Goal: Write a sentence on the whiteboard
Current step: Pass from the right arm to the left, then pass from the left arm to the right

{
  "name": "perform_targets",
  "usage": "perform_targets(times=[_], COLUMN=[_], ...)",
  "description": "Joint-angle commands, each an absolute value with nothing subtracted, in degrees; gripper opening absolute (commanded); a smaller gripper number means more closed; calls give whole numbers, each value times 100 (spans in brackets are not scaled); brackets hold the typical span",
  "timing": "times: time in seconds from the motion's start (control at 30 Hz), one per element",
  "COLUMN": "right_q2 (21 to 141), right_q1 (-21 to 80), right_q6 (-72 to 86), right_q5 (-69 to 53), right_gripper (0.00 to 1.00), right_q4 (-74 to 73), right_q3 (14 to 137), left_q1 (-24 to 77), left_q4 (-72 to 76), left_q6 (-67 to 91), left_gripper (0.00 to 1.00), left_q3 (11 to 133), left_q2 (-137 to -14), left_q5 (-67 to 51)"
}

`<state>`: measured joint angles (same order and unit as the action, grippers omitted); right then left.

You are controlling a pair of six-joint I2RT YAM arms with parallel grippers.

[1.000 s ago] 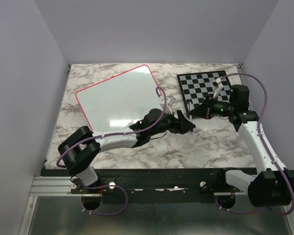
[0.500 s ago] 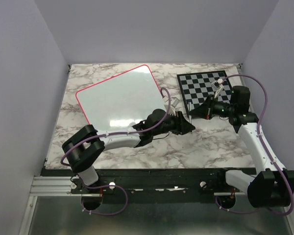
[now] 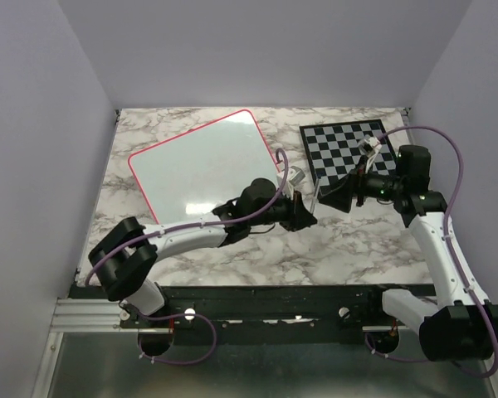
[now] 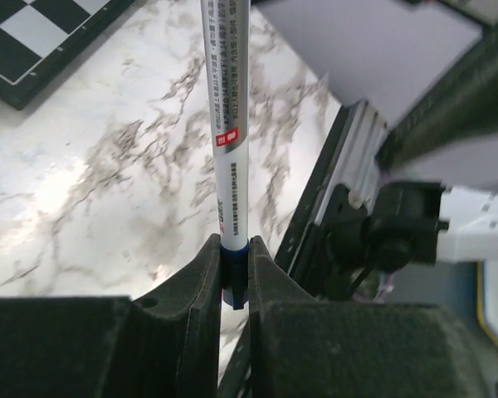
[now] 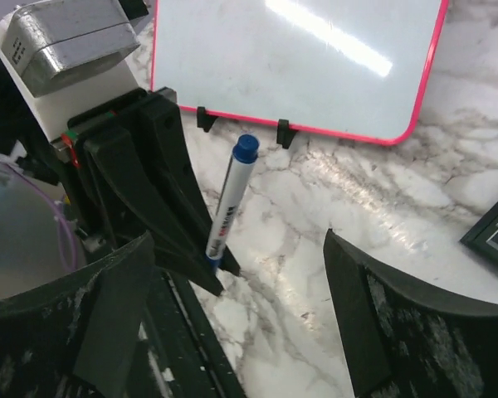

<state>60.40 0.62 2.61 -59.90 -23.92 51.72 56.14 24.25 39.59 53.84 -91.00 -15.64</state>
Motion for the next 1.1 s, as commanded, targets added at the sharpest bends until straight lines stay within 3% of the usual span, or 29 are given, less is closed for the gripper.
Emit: perform_targets(times=[0.0, 0.27, 0.37, 0.7, 0.87, 1.07], right_q2=[5976, 6907, 7233, 7084, 6961, 6970], right_q1=[26, 122, 334, 1308, 1599, 1679], right_q6=[-2633, -6665, -7057, -5811, -4801, -4396], right_q5=[-6073, -7593, -7752, -7761, -7550, -7541], right_gripper=[92, 92, 92, 88, 79, 62], right_q4=[-4269, -7781, -8147, -6857, -5785, -5477], right_q3=[5923, 6767, 6847, 6364, 5959, 5985], left_q1=[5388, 5309, 5317, 5414, 5423, 5414], left_q4=[-194, -3074, -3419, -3437, -3296, -3147], left_q6=[1248, -1290, -1494, -1521, -1389, -1213], left_gripper=[0, 0, 0, 0, 0, 0], left_q3=[5449, 6493, 6697, 7145, 7154, 7119], left_q2=[-8089, -7945, -8121, -8402, -8437, -8499], left_q5=[-2373, -2917, -3032, -3164, -3181, -3208])
